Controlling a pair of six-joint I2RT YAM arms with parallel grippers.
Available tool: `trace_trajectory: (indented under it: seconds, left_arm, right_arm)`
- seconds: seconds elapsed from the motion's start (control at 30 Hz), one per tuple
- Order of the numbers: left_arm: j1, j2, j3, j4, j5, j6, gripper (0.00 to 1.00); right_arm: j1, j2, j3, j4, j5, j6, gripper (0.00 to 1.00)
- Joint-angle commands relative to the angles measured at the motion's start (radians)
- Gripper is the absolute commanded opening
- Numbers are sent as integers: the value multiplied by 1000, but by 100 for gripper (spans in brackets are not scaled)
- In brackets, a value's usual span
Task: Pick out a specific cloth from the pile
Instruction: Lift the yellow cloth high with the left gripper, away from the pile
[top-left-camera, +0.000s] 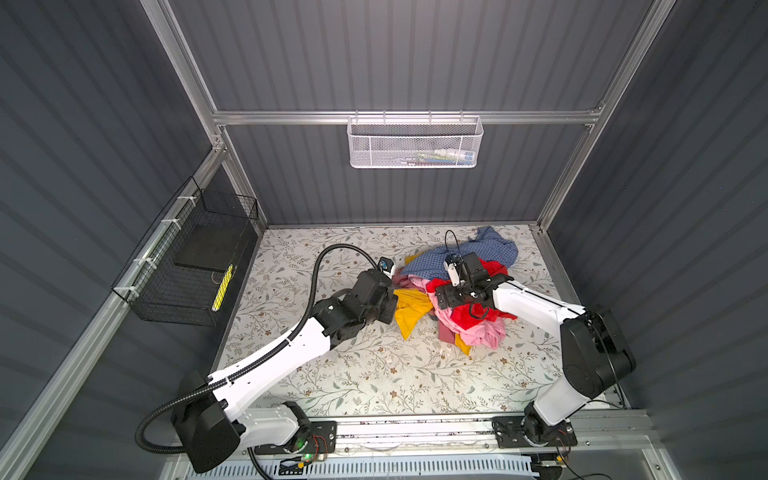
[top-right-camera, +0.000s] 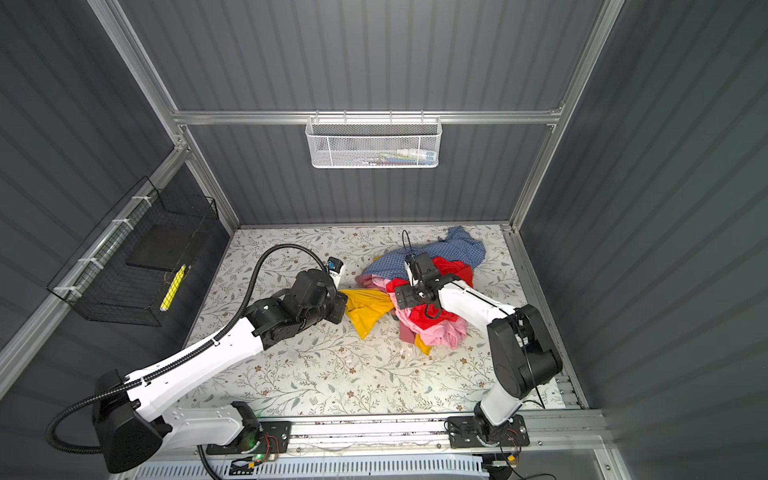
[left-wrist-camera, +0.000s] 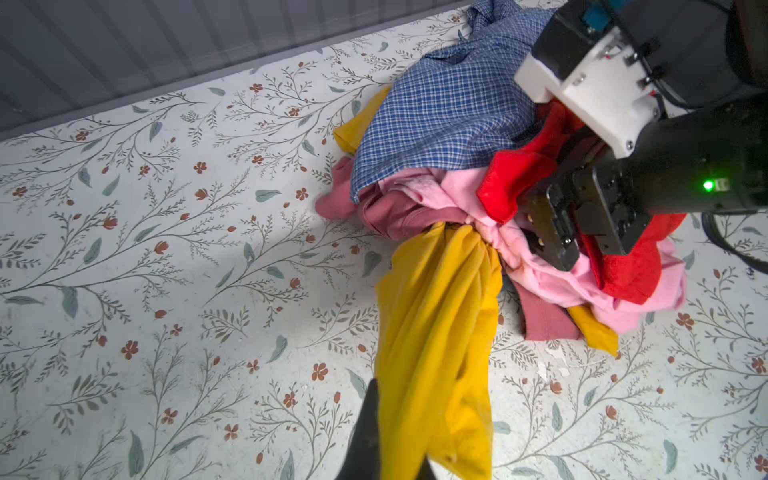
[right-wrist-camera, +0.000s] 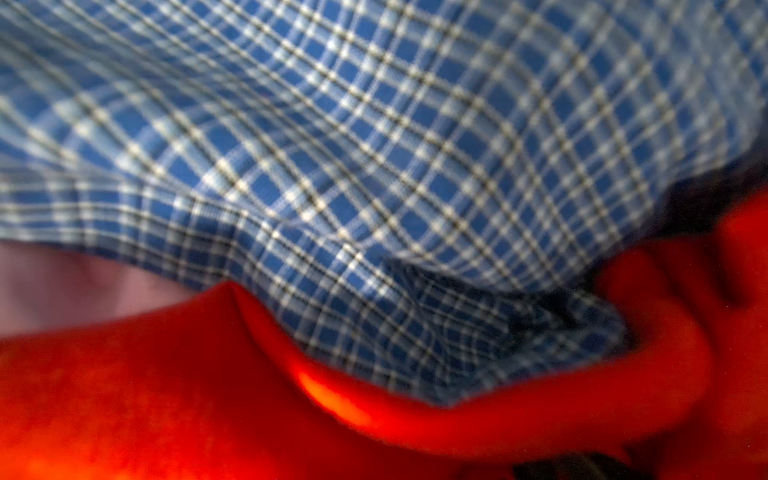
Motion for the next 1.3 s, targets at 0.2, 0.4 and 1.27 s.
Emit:
trace_trajectory:
  seconds: [0.2, 0.4, 1.27]
  left_arm:
    - [77, -95, 224, -53, -229, 98, 0]
    - [91, -43, 395, -29, -304, 222, 0]
    - [208, 362, 1165, 78, -261, 603, 0]
  right_arm:
    - [-62, 62, -15, -114, 124, 10, 99]
    - [-65, 70, -7, -121, 131, 16, 99]
    - [-68, 95, 19, -138, 144, 19, 99]
